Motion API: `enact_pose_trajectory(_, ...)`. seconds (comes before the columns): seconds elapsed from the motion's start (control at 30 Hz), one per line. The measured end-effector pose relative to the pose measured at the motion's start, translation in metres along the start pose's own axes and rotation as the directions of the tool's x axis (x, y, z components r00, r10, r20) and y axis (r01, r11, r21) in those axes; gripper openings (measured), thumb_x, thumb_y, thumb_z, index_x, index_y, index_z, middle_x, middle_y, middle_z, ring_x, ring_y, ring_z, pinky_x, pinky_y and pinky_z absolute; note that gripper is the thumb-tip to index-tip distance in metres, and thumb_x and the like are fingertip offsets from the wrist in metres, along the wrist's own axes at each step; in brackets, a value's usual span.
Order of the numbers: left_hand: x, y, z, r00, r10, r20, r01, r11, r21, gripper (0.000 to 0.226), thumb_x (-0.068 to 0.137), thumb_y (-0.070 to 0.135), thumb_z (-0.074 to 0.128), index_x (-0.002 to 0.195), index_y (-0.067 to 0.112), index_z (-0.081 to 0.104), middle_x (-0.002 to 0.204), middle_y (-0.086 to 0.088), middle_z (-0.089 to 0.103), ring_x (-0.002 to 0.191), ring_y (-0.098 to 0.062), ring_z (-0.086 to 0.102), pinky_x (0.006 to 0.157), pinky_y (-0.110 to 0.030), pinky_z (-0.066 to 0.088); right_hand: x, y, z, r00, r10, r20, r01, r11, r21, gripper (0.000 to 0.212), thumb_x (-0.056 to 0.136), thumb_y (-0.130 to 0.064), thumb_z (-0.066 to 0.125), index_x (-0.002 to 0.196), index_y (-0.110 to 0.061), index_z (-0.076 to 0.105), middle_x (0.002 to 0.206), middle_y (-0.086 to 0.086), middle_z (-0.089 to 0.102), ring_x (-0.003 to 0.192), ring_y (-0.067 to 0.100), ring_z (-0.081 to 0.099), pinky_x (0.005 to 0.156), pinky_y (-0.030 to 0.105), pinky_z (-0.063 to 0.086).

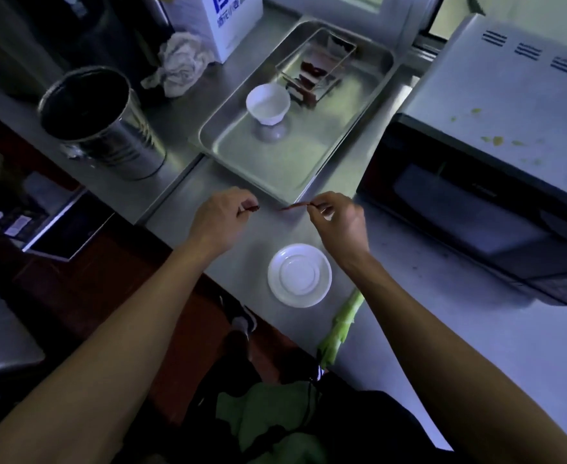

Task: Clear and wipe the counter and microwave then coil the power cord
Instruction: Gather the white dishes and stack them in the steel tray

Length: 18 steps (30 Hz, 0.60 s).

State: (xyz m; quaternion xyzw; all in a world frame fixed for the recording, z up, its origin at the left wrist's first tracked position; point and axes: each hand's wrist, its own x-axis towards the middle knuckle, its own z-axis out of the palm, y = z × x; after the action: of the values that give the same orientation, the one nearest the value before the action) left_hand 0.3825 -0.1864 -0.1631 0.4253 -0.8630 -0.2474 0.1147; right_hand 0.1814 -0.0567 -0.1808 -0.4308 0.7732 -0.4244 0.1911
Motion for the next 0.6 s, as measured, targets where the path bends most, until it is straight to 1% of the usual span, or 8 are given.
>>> enact_pose_trajectory(0.07,0.026,-0.011,-0.001,0.999,0.037,0.025,-0.036,0.999,-0.023,0.027,0.08,0.004,0.064,0.096,0.025,0.07,0.092,0.009,0.067,0.077,-0.014,0.061,0.074,-0.029,0.053,0.015,-0.002,0.01,1.0,0.019,-0.01,-0.019,1.0,-0.016,0.007,0.088,-0.023,0.069,0.092,-0.019,0.073,0.089,-0.004,0.071,0.085,0.017,0.064,0.078,0.04,0.054)
enact_pose_trajectory(0.17,0.072,-0.026,-0.005,0.994,0.086,0.067,-0.084,0.996,-0.027,0.023,0.081,0.004,0.067,0.096,0.021,0.071,0.094,0.004,0.068,0.083,-0.017,0.064,0.076,-0.03,0.052,0.042,-0.006,0.028,0.997,0.031,-0.067,-0.032,0.999,-0.017,0.007,0.086,-0.018,0.071,0.091,-0.014,0.074,0.086,0.0,0.072,0.082,0.021,0.064,0.078,0.042,0.054)
enact_pose_trajectory(0.3,0.145,-0.045,-0.012,0.974,0.197,0.113,-0.19,0.979,-0.074,0.02,0.083,0.002,0.066,0.097,0.014,0.072,0.092,-0.002,0.069,0.077,-0.019,0.06,0.074,-0.036,0.052,0.089,-0.016,0.049,0.981,0.08,-0.179,-0.087,0.996,-0.032,0.006,0.084,-0.012,0.071,0.089,-0.012,0.073,0.082,0.001,0.071,0.077,0.018,0.064,0.075,0.038,0.054)
enact_pose_trajectory(0.4,0.194,-0.052,-0.016,0.967,0.232,0.108,-0.222,0.97,-0.098,0.016,0.084,0.008,0.068,0.097,0.016,0.073,0.092,-0.001,0.072,0.08,-0.02,0.063,0.07,-0.031,0.048,0.125,-0.02,0.061,0.958,0.099,-0.268,-0.118,0.991,-0.057,0.006,0.082,-0.007,0.071,0.088,-0.007,0.074,0.079,0.005,0.072,0.072,0.019,0.065,0.072,0.037,0.055)
enact_pose_trajectory(0.47,0.223,-0.054,-0.019,0.955,0.275,0.107,-0.264,0.958,-0.109,0.016,0.084,0.008,0.067,0.097,0.016,0.073,0.094,0.0,0.072,0.084,-0.019,0.064,0.067,-0.028,0.044,0.148,-0.022,0.068,0.943,0.148,-0.299,-0.173,0.983,-0.058,0.006,0.083,-0.008,0.072,0.089,-0.006,0.074,0.08,0.006,0.072,0.072,0.019,0.066,0.072,0.038,0.056)
enact_pose_trajectory(0.53,0.251,-0.055,-0.02,0.942,0.308,0.136,-0.29,0.947,-0.138,0.016,0.084,0.009,0.064,0.097,0.015,0.072,0.096,0.0,0.071,0.085,-0.019,0.063,0.068,-0.029,0.045,0.168,-0.023,0.072,0.928,0.2,-0.316,-0.228,0.972,-0.057,0.007,0.085,-0.01,0.071,0.091,-0.007,0.074,0.082,0.005,0.072,0.074,0.018,0.067,0.073,0.039,0.056)
enact_pose_trajectory(0.57,0.265,-0.055,-0.021,0.937,0.314,0.151,-0.294,0.945,-0.145,0.015,0.084,0.01,0.064,0.096,0.015,0.071,0.096,0.0,0.071,0.083,-0.018,0.063,0.068,-0.026,0.044,0.178,-0.024,0.073,0.918,0.218,-0.33,-0.249,0.967,-0.055,0.008,0.085,-0.011,0.071,0.092,-0.007,0.074,0.083,0.005,0.072,0.074,0.018,0.067,0.074,0.039,0.056)
enact_pose_trajectory(0.6,0.278,-0.055,-0.023,0.932,0.328,0.155,-0.307,0.941,-0.145,0.015,0.084,0.01,0.065,0.096,0.015,0.072,0.096,0.0,0.071,0.081,-0.016,0.062,0.068,-0.021,0.041,0.187,-0.025,0.074,0.907,0.234,-0.349,-0.267,0.962,-0.049,0.008,0.086,-0.012,0.071,0.092,-0.007,0.074,0.083,0.005,0.072,0.075,0.018,0.067,0.074,0.04,0.056)
